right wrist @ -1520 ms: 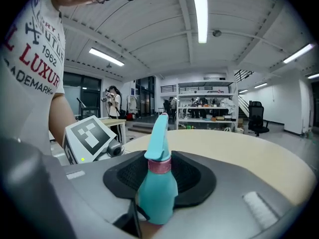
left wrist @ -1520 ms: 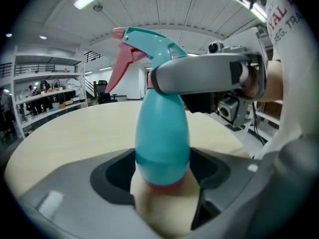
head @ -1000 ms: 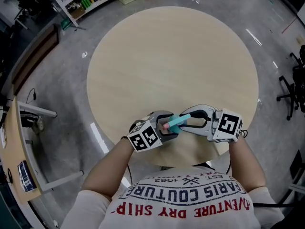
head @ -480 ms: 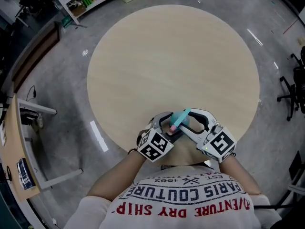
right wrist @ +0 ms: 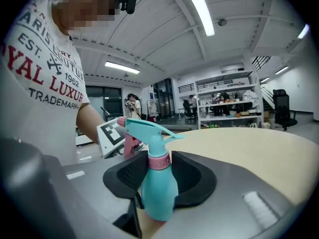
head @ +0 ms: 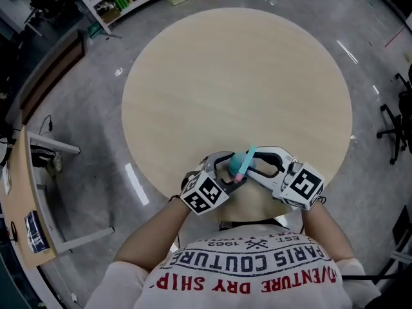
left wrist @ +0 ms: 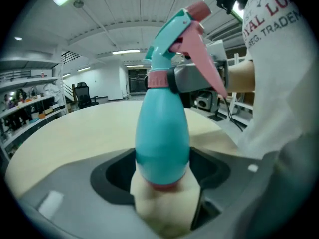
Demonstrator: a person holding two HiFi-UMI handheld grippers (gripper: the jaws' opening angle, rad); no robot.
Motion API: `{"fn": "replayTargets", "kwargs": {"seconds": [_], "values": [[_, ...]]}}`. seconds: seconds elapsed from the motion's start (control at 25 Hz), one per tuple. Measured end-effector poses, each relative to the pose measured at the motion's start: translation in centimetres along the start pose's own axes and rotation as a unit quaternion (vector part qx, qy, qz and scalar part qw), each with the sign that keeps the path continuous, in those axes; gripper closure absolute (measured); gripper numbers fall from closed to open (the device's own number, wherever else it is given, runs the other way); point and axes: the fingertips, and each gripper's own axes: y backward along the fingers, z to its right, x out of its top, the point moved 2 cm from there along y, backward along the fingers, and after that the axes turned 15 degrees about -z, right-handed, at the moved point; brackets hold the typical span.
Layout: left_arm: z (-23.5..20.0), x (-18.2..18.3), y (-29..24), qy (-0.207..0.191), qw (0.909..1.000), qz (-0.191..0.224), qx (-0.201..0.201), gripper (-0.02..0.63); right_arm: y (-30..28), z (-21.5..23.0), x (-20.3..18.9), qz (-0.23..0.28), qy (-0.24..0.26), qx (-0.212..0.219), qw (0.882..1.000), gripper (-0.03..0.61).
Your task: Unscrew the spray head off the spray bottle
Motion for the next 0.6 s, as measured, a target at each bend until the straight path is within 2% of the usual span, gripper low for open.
{"fn": "replayTargets", "kwargs": {"seconds": [0.16, 0.32, 0.44, 0.52, 0.6], "values": [[-0.2, 0.1, 0.1, -0.036, 0.9992, -0.005, -0.017, 0.279, 0.3, 0.1, 0.0, -0.005, 0.020, 0.041, 0.999, 0.431], [-0.5, -0.1, 0.2, -0.043, 0.9986, -0.003, -0.029, 0.279, 0.0, 0.1, 0.2, -0.014, 0.044, 0.059, 0.997, 0.437], [-0.5, -0.1, 0.1, -0.035, 0.9989, 0.000, -0.032, 0.279, -0.1, 0.1, 0.2, -0.018, 0.060, 0.054, 0.997, 0.436], [-0.6, -0.2, 0.1, -0.014, 0.9996, 0.004, -0.024, 0.279, 0.1, 0.2, 0.1, -0.017, 0.081, 0.032, 0.996, 0.436], [-0.7, -0.2, 0.1, 0.016, 0.9999, 0.005, -0.004, 0.279, 0.9, 0.1, 0.1, -0.008, 0.067, 0.014, 0.998, 0.405]]}}
